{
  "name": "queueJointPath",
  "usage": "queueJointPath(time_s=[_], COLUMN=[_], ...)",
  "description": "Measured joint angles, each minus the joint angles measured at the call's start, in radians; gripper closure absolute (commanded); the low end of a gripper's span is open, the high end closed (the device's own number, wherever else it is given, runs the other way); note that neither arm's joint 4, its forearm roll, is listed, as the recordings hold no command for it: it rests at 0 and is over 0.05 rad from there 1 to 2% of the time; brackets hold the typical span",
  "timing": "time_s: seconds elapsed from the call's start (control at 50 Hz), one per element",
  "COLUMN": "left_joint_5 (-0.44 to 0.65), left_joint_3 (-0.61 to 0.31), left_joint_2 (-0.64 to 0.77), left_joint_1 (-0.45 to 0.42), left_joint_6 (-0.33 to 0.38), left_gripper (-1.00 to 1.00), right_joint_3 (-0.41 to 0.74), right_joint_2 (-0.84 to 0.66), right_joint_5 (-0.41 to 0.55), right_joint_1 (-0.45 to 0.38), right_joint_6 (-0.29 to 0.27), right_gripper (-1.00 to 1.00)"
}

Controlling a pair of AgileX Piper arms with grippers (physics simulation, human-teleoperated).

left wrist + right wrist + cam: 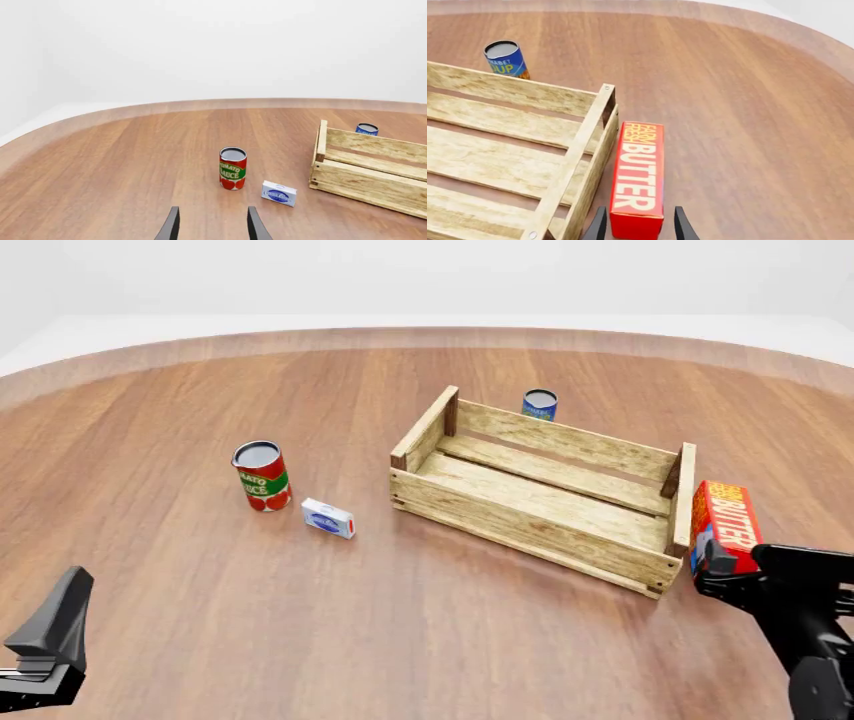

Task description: Pick up the butter and put it in the tray.

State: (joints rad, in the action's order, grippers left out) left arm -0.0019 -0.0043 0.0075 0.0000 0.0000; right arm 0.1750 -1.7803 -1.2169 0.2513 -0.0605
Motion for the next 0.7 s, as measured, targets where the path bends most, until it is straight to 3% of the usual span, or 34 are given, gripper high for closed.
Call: queueJointPath(time_s=[0.7], left_joint_5=[0.000], left_joint_3=[0.000], left_joint_2=[0.000], left_joint_1=[0.000], left_joint_6=[0.000], left_gripper=[-1.00], right_joint_3=[0.043], right_joint_2=[-0.072], right_joint_5=[-0.001], right_joint_1=[-0.002], right_joint_6=[-0.004], right_gripper=[-1.00])
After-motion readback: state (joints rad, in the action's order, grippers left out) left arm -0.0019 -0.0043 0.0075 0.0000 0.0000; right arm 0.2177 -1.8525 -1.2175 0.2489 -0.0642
